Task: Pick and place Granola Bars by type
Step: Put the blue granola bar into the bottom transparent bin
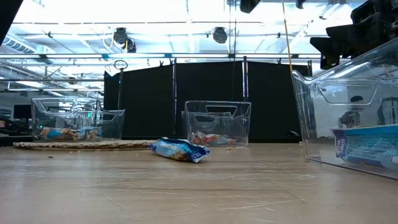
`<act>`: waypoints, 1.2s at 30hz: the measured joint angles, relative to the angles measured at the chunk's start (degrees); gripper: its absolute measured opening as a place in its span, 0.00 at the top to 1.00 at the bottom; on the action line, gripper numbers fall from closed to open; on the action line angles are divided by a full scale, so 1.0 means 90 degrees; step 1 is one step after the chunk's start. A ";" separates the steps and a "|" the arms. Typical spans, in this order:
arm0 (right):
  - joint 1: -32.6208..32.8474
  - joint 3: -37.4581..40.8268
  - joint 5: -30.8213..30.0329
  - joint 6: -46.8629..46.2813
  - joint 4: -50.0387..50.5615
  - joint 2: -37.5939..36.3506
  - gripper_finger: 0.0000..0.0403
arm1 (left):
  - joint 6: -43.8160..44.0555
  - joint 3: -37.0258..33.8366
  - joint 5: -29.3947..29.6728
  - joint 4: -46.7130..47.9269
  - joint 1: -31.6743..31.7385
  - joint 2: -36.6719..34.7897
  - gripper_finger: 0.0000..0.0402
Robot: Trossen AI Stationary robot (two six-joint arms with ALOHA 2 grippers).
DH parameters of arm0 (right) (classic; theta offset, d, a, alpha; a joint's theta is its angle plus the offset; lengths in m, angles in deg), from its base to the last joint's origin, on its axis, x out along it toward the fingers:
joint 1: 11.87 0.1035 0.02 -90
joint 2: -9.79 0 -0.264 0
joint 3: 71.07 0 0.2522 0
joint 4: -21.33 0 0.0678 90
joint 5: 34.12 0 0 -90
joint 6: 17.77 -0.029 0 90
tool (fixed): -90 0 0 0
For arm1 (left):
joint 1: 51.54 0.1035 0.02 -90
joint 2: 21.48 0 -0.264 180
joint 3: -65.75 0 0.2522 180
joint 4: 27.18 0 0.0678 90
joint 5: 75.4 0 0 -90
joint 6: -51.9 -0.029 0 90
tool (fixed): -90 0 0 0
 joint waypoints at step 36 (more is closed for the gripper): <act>0.0000 0.0000 -0.0002 0.0000 -0.0002 0.0075 0.57 | -0.0386 0.0149 -0.0491 0.0983 -0.0102 0.0713 0.65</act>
